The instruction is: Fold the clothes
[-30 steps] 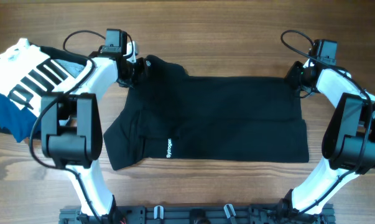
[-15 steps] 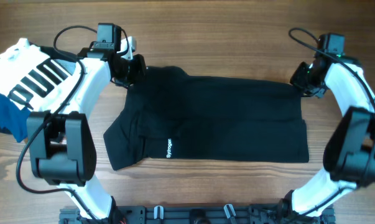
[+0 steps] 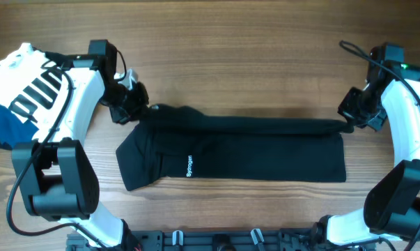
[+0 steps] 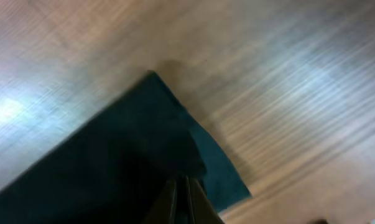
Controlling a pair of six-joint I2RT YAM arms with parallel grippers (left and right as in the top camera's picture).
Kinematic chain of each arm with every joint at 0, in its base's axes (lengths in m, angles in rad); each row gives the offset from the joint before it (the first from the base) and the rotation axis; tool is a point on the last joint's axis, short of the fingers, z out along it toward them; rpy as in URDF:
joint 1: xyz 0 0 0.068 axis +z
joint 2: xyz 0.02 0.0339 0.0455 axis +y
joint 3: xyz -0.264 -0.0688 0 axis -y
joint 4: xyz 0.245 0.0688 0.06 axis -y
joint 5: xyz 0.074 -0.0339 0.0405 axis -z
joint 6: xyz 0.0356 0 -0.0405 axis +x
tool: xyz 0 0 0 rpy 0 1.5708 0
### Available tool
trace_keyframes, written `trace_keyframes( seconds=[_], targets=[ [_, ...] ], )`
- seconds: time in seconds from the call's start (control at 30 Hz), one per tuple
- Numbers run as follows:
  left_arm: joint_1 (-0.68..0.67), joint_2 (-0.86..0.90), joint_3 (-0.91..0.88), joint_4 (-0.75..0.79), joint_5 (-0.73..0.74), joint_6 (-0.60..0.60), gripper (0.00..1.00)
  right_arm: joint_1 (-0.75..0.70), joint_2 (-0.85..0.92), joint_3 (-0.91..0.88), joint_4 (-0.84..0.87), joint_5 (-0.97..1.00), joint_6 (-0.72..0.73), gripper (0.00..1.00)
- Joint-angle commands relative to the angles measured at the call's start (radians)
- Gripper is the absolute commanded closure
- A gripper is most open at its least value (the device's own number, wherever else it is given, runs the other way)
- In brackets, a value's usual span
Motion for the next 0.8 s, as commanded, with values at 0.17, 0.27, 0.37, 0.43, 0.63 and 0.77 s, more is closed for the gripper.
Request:
trace_keyframes(
  seconds=[0.17,0.27,0.37,0.43,0.63,0.77],
  targets=[
    [-0.003,-0.023,-0.006,-0.213,-0.044,0.077,0.96,-0.005,-0.009,-0.002,-0.114,0.074,-0.029,0.95],
    [-0.004,-0.023,-0.008,-0.242,-0.117,0.076,0.96,-0.005,-0.009,-0.002,-0.147,0.074,-0.029,0.95],
    [-0.006,-0.023,-0.057,-0.245,-0.126,0.073,0.96,-0.005,-0.009,-0.002,-0.168,0.074,-0.029,0.94],
    [-0.01,-0.023,-0.103,-0.245,-0.127,0.073,0.96,-0.005,-0.009,-0.006,-0.188,0.074,-0.029,0.94],
    [-0.01,-0.023,-0.206,-0.238,-0.126,0.073,0.96,-0.005,-0.009,-0.085,-0.193,0.089,-0.025,0.91],
    [-0.01,-0.023,-0.222,-0.255,-0.123,0.072,0.88,-0.005,-0.009,-0.126,-0.187,0.153,0.053,0.58]
  ],
)
